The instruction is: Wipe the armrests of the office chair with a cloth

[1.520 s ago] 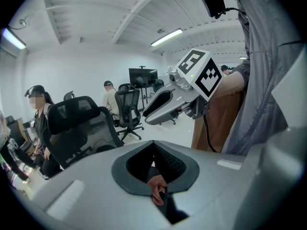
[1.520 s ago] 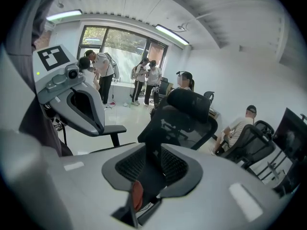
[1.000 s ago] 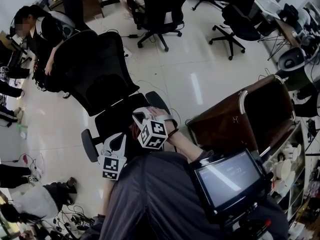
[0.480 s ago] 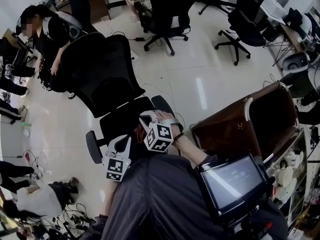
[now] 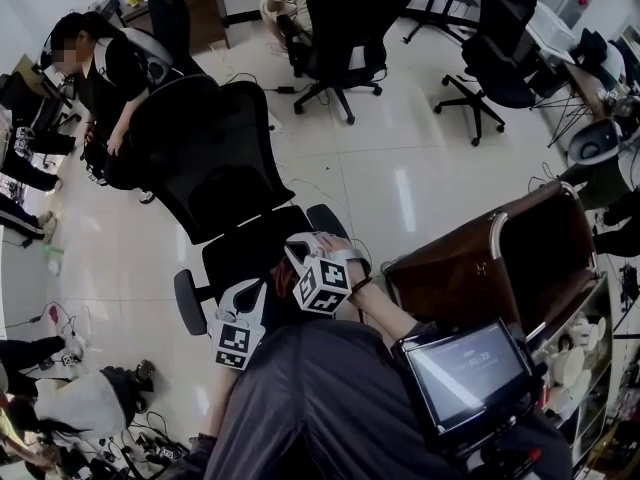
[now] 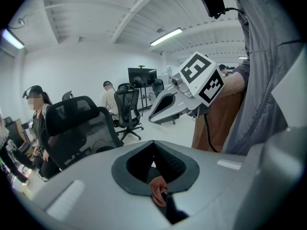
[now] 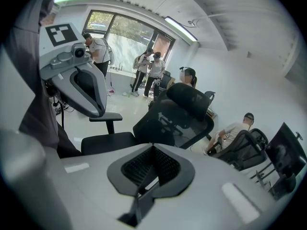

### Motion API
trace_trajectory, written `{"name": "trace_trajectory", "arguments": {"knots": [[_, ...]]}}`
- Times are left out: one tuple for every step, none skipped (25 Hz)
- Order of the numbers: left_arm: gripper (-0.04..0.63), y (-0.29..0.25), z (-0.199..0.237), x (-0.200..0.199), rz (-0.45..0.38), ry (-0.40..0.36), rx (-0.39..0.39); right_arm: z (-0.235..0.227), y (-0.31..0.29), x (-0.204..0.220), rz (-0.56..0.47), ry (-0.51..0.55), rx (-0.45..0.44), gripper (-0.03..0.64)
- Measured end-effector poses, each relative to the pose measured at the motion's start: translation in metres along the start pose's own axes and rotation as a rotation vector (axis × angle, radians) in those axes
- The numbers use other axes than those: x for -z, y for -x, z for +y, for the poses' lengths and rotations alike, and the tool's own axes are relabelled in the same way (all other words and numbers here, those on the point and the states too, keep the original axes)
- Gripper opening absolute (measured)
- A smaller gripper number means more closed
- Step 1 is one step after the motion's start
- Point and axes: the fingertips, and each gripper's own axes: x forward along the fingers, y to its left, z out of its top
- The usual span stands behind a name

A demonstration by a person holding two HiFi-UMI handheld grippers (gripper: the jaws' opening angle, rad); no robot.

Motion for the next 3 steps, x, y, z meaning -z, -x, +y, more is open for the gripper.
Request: {"name": "trace_trajectory", "arguments": {"knots": [[0.015, -0.0023, -0.0002, -0.0019, -0.004, -0.003, 0.002, -0.0027, 0.0011, 0.0008, 0.001, 0.002, 0.004, 0.002], [0.015, -0.0050, -0.0005, -0.0043, -0.008, -0.006, 0.005, -0.0061, 0.0027, 0.0019, 0.002, 0.005, 0.010, 0.002], [0.015, -0.0079, -0.0008, -0.0070, -0.013, -0.009, 0.008, -0.0097, 0.0043, 0.0030, 0.003, 0.007, 0.016, 0.002]]}}
